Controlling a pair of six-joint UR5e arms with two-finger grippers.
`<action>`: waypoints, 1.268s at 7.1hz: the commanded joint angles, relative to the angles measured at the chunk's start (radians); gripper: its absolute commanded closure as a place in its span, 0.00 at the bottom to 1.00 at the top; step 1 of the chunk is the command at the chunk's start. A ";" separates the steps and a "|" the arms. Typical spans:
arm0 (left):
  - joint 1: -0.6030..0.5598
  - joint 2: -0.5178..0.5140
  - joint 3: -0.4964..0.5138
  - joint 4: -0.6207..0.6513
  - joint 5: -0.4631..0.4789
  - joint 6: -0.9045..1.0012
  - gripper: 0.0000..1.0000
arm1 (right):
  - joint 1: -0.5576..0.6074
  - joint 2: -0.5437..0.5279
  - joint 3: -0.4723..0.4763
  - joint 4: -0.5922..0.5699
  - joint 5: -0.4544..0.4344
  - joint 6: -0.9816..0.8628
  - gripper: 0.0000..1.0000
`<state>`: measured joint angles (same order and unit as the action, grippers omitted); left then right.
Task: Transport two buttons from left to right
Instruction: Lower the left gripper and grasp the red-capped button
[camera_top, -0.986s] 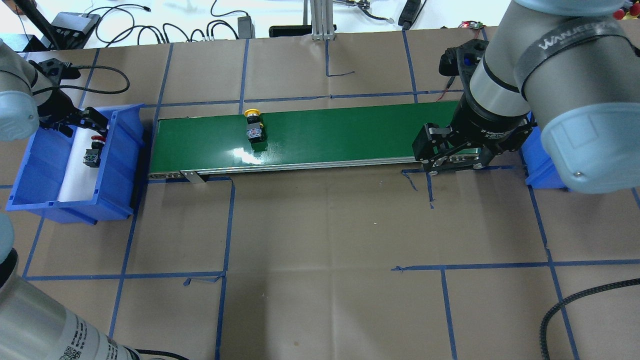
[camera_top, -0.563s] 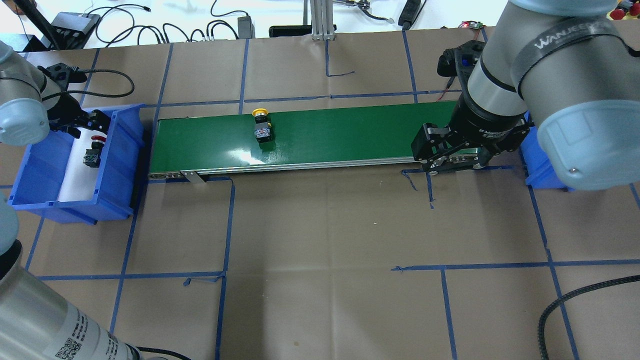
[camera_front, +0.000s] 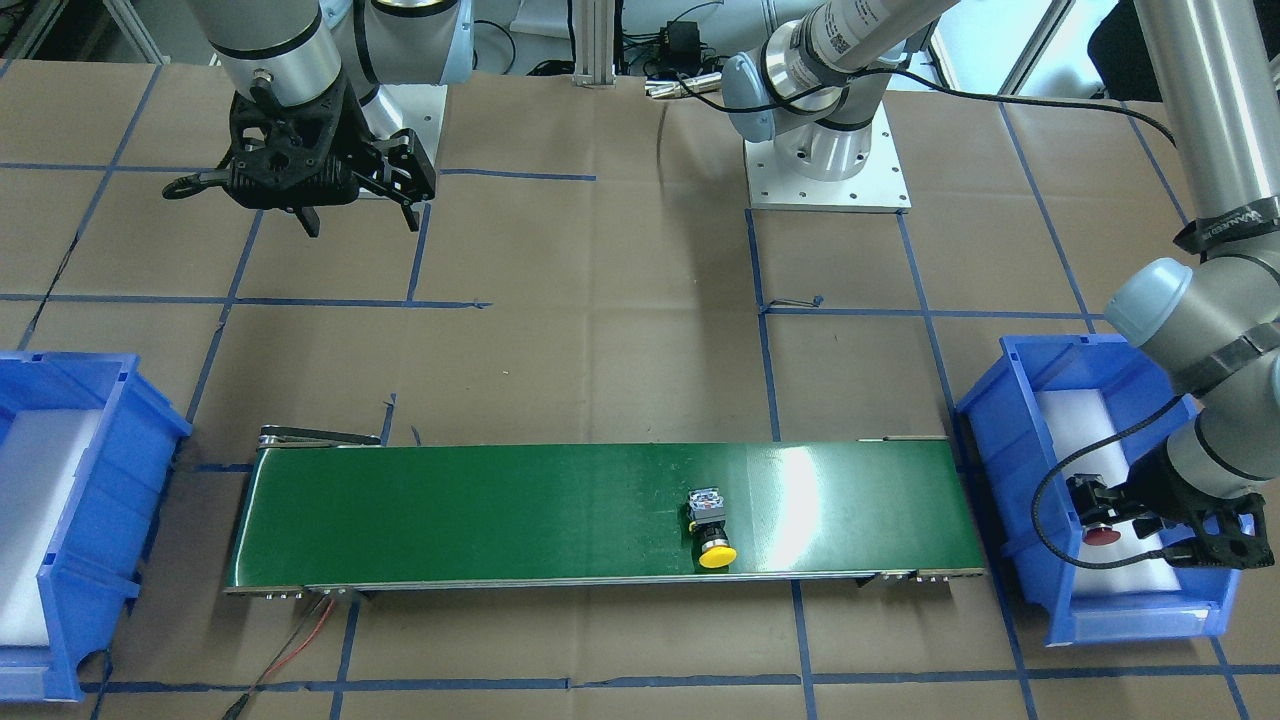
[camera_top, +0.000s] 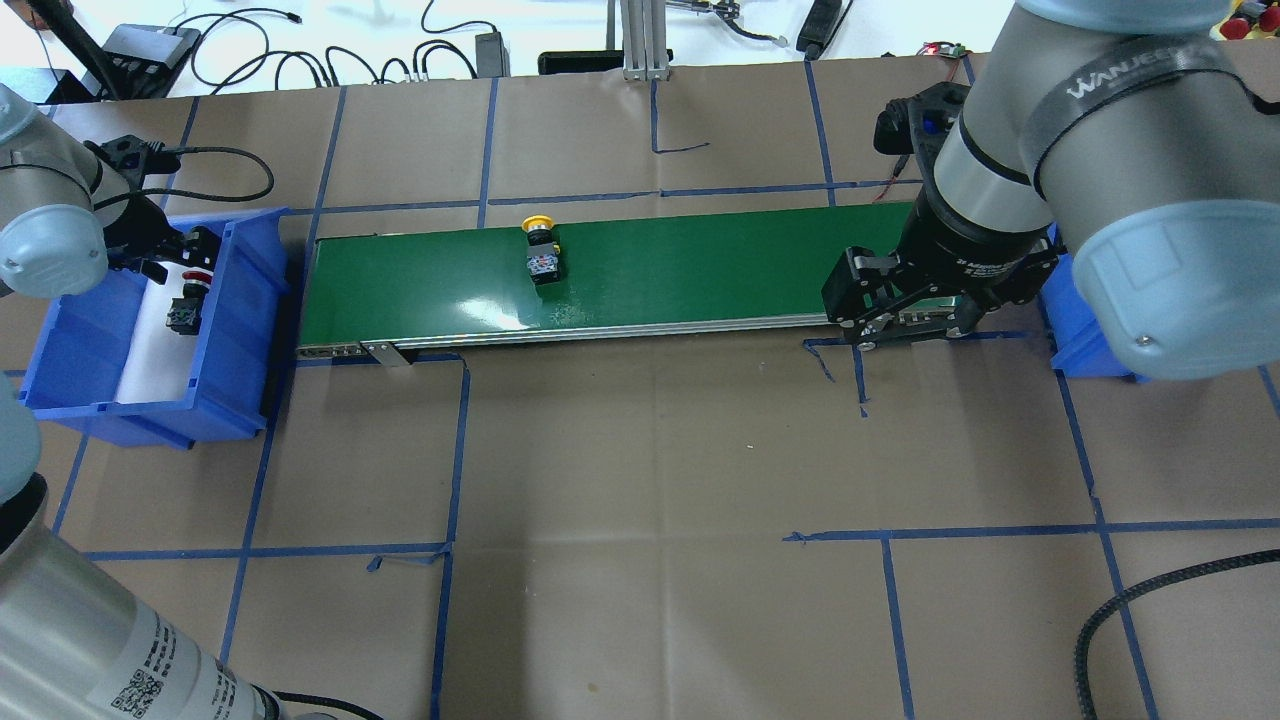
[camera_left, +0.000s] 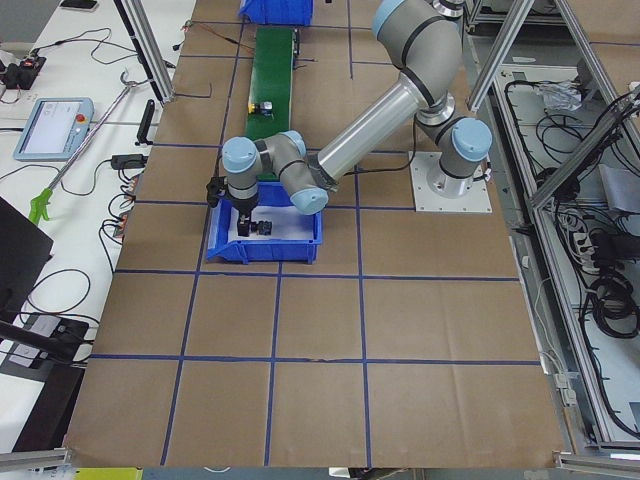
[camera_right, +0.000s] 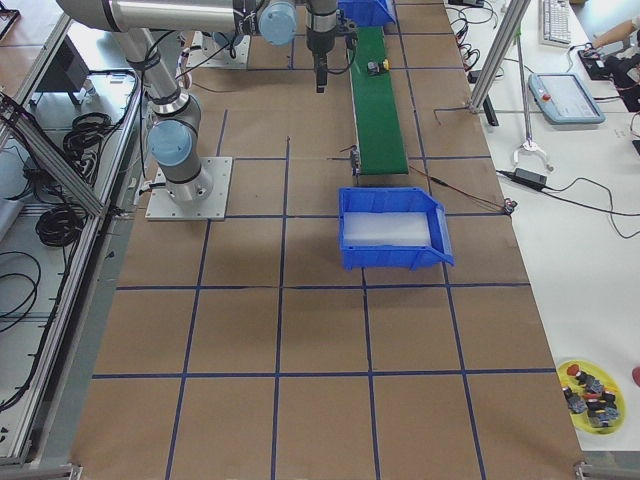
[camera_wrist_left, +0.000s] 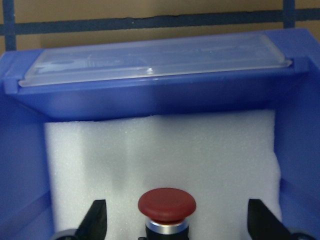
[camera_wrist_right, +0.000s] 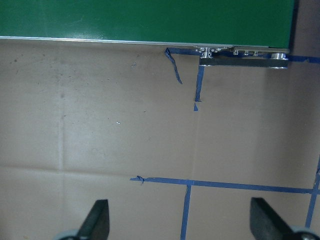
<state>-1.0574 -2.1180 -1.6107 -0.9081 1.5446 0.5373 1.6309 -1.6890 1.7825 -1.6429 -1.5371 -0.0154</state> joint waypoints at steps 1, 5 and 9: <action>0.001 -0.002 -0.009 -0.002 0.003 -0.017 0.11 | 0.001 0.000 0.000 0.000 0.000 0.000 0.00; 0.023 0.004 -0.008 -0.041 0.008 -0.033 0.94 | 0.001 0.000 0.000 0.000 0.000 0.000 0.00; 0.037 0.073 0.128 -0.273 0.021 -0.033 0.98 | 0.001 0.024 0.015 -0.141 0.009 -0.003 0.00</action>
<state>-1.0193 -2.0741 -1.5397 -1.0746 1.5558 0.5058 1.6322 -1.6824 1.7889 -1.7333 -1.5348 -0.0186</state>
